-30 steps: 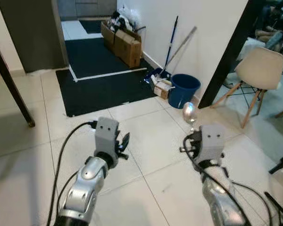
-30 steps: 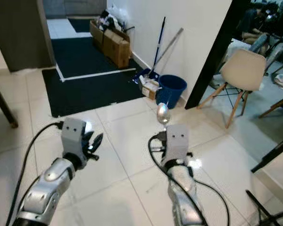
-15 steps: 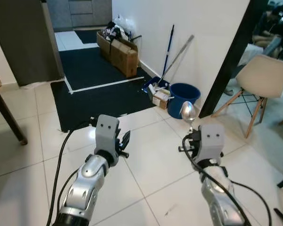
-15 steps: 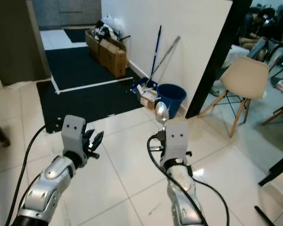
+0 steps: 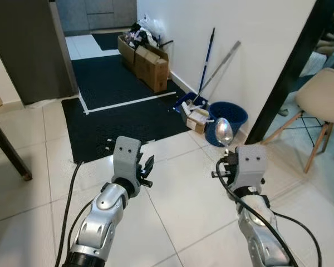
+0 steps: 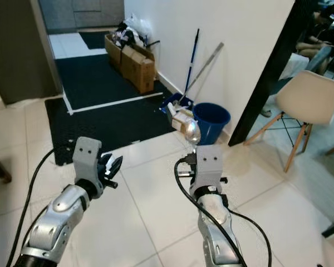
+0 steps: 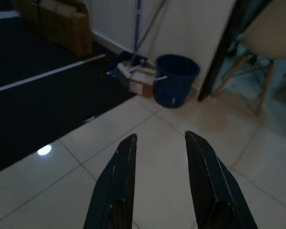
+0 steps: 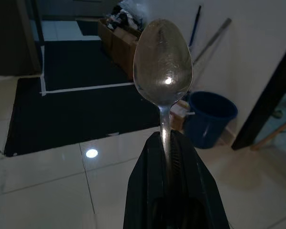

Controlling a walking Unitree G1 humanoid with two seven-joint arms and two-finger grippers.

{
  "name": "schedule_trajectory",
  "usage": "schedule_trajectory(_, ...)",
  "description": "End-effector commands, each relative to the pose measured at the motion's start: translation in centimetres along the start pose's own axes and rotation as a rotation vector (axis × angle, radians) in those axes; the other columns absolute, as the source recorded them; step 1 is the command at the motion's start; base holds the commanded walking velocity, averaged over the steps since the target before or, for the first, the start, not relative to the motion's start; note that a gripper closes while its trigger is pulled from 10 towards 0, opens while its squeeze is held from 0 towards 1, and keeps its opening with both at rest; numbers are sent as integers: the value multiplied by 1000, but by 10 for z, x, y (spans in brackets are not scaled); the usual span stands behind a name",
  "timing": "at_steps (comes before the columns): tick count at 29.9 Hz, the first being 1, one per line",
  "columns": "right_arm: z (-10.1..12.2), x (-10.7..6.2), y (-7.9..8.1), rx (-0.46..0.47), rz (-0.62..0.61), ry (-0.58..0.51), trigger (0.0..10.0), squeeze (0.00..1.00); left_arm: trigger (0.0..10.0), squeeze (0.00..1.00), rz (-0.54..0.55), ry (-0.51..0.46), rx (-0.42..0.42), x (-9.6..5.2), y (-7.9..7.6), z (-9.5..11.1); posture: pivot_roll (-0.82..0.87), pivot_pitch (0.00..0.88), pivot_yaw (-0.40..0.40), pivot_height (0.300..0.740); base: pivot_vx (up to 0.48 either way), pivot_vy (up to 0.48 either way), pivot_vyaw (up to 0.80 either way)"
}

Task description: Setting the table

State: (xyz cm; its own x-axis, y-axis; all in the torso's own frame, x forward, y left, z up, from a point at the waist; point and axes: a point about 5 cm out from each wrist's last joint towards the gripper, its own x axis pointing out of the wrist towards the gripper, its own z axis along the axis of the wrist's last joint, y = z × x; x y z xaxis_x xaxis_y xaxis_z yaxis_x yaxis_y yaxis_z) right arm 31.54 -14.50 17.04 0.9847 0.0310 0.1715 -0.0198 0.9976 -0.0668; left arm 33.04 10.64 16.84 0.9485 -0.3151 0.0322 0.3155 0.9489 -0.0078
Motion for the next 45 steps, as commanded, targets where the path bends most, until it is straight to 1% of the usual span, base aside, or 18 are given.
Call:
schedule_trajectory(1,-3,-2,1,3,7,10,10000,0,10000,0,5,13,2,-1,1,-3,-3,120,33,740,480,0,0)
schedule_trajectory(26,-2,-1,3,2,14,5,10000,0,10000,0,4,13,2,0,1,-3,-2,123,37,740,480,0,0)
schedule_trajectory(41,0,-2,7,5,49,-5,10000,0,10000,0,5,16,2,0,1,-3,-2,123,38,740,480,0,0)
schedule_trajectory(45,1,-2,9,10,69,-7,10000,0,10000,0,19,32,-6,1,1,-4,-2,123,38,740,435,0,0)
